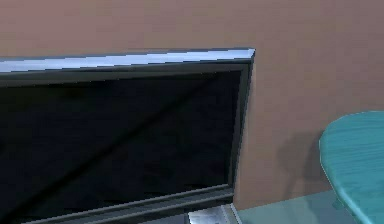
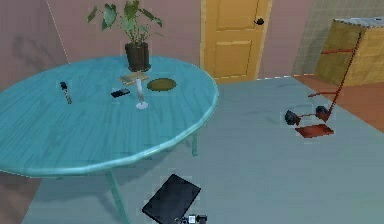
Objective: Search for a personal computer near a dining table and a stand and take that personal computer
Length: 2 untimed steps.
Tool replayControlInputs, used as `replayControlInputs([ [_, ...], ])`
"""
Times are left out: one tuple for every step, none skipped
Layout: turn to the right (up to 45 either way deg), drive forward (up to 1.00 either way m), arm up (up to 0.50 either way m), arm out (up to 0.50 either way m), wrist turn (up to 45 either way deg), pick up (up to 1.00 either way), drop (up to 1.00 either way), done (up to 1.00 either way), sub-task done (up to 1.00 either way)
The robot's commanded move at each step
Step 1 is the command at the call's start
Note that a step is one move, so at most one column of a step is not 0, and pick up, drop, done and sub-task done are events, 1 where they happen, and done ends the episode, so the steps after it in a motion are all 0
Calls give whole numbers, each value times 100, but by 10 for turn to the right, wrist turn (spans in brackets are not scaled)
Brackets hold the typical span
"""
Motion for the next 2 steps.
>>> replayControlInputs([
  [0, 0, 0, 0, 450, 0, 0, 0, 0],
  [0, 0, 0, 0, 450, 0, 0, 0, 0],
])
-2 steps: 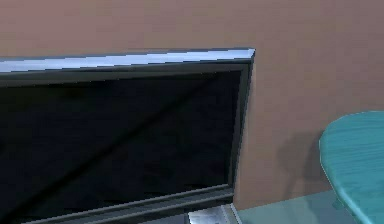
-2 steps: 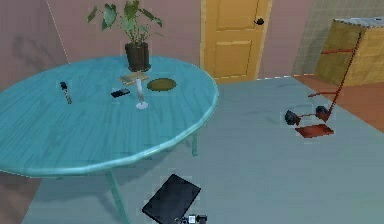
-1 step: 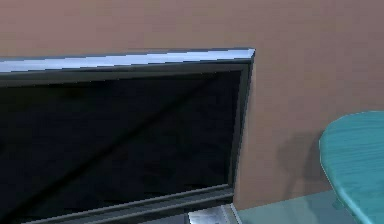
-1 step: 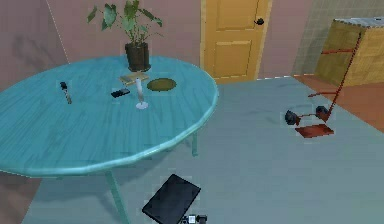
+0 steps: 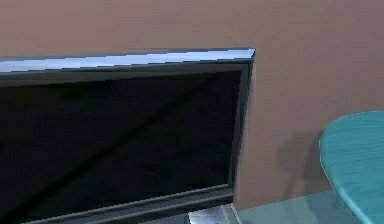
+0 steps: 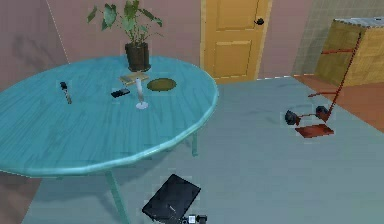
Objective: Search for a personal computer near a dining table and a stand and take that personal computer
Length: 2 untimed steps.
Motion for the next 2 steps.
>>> replayControlInputs([
  [0, 0, 0, 0, 150, 0, 0, 0, 0],
  [0, 0, -30, 0, 0, 0, 0, 0, 0],
])
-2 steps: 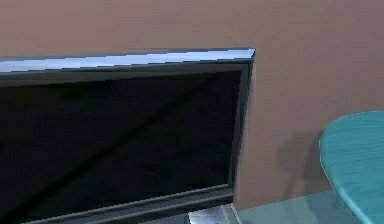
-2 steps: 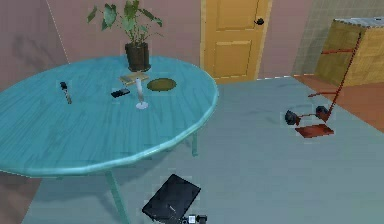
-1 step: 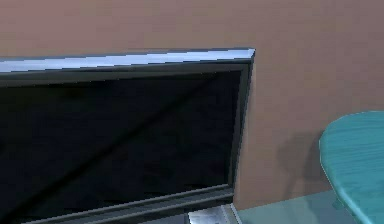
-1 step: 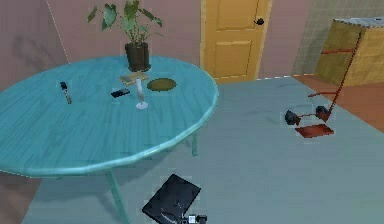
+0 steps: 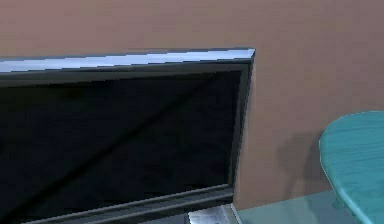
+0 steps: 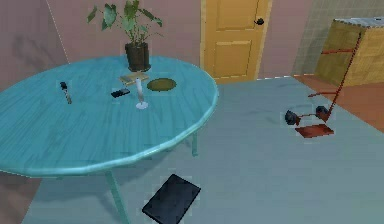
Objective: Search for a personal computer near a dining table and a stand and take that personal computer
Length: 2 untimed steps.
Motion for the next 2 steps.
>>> replayControlInputs([
  [0, 0, 0, 0, 0, 100, 0, 0, 0],
  [0, 0, 10, 0, 0, 0, 0, 0, 0],
])
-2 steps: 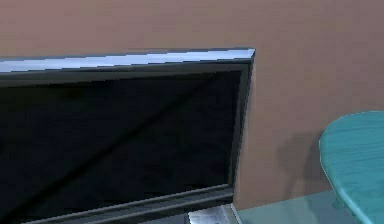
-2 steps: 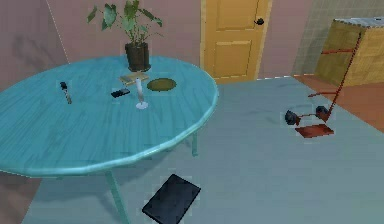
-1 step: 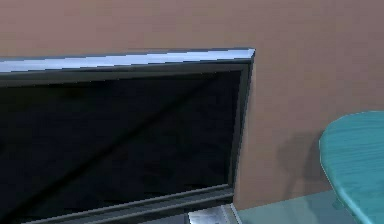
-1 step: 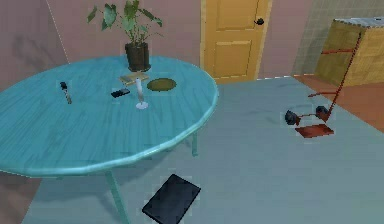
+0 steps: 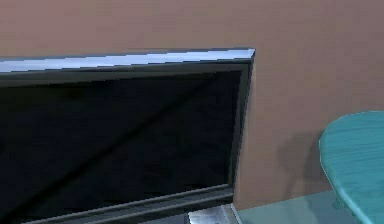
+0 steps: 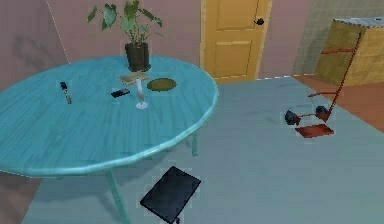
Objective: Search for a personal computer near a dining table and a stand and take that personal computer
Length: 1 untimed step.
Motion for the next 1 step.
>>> replayControlInputs([
  [0, 0, 0, 0, 0, 0, 0, 100, 0],
])
